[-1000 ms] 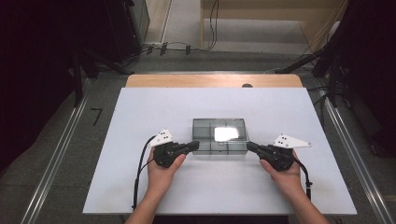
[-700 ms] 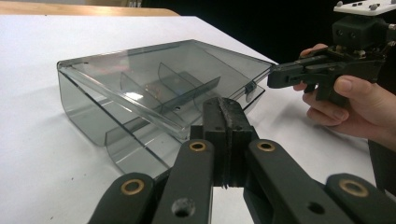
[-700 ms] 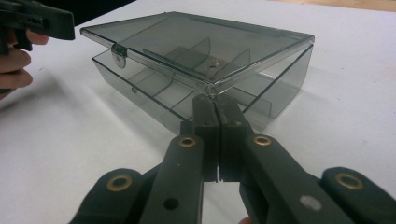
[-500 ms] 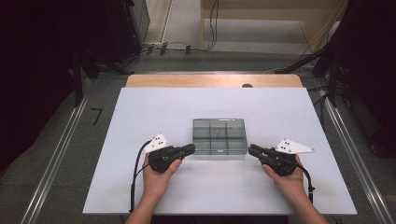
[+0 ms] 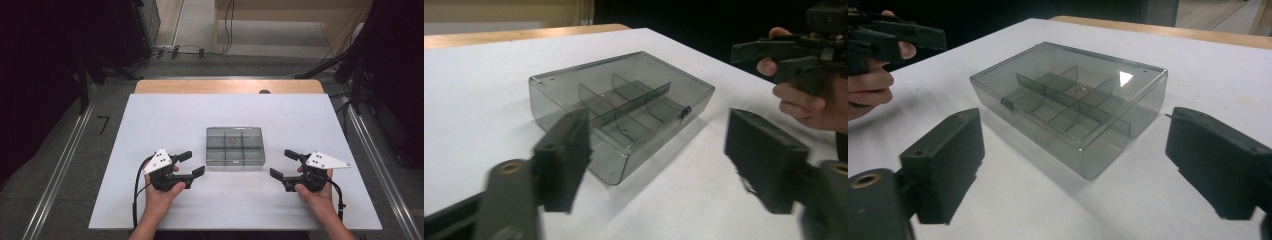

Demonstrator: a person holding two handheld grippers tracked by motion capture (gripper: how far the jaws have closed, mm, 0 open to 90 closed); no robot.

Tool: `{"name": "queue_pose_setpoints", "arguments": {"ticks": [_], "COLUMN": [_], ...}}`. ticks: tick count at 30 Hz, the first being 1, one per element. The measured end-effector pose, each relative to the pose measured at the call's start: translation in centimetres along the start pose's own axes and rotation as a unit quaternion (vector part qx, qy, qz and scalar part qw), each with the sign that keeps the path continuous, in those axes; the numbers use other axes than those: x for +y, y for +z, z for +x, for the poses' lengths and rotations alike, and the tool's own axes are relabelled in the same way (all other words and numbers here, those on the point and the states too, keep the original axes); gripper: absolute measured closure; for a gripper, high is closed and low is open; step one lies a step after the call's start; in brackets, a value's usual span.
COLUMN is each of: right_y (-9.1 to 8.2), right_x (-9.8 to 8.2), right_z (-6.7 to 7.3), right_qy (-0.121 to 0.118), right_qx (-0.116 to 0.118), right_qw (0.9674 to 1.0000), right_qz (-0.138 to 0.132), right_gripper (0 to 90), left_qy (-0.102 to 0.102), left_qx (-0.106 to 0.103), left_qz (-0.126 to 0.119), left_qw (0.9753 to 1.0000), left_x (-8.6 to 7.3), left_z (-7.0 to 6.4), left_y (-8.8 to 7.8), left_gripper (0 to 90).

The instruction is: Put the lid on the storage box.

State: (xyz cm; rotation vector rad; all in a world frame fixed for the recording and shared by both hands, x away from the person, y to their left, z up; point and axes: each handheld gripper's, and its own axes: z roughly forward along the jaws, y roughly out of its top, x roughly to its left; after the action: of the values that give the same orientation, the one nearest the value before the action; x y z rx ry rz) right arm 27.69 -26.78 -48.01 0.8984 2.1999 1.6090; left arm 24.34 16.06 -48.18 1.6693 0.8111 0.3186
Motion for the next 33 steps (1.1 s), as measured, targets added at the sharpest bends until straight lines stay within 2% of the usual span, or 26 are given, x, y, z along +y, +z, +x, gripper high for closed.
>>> {"name": "queue_pose_setpoints", "arguments": {"ticks": [2,7,9,13,18,24,33], "right_y": [-0.4,-1.4,-1.7,-2.5,-3.2,-3.9,-5.3], "right_x": [-0.1,-0.2,-0.3,-0.5,-0.8,-1.4,-1.7], "right_z": [-0.2,-0.5,-0.7,-1.1,-1.6,-2.2,-3.0], "right_qy": [0.002,0.001,0.005,0.011,0.010,0.011,0.014], "right_qx": [-0.001,-0.011,-0.015,-0.019,-0.030,-0.043,-0.061], "right_qw": [1.0000,0.9999,0.9999,0.9997,0.9994,0.9990,0.9980], "right_qz": [-0.001,-0.006,-0.007,-0.010,-0.010,-0.007,-0.012], "right_gripper": [0.7,0.0,0.0,0.0,0.0,0.0,0.0], "left_qy": [-0.003,-0.008,-0.012,-0.008,-0.011,-0.004,-0.014], "left_qx": [0.002,0.002,0.002,0.012,0.013,0.017,0.038], "left_qz": [-0.002,-0.003,-0.008,-0.010,-0.012,-0.014,-0.025], "left_qw": [1.0000,1.0000,0.9999,0.9999,0.9998,0.9997,0.9988], "left_x": [-0.2,-0.6,-0.6,-0.7,-0.9,-1.2,-1.6], "left_z": [0.1,0.4,0.5,0.6,0.8,1.1,2.2], "left_y": [-0.3,-1.1,-1.5,-2.3,-3.2,-4.1,-6.0], "left_gripper": [15.2,3.7,3.3,3.2,1.1,0.0,0.0]}}
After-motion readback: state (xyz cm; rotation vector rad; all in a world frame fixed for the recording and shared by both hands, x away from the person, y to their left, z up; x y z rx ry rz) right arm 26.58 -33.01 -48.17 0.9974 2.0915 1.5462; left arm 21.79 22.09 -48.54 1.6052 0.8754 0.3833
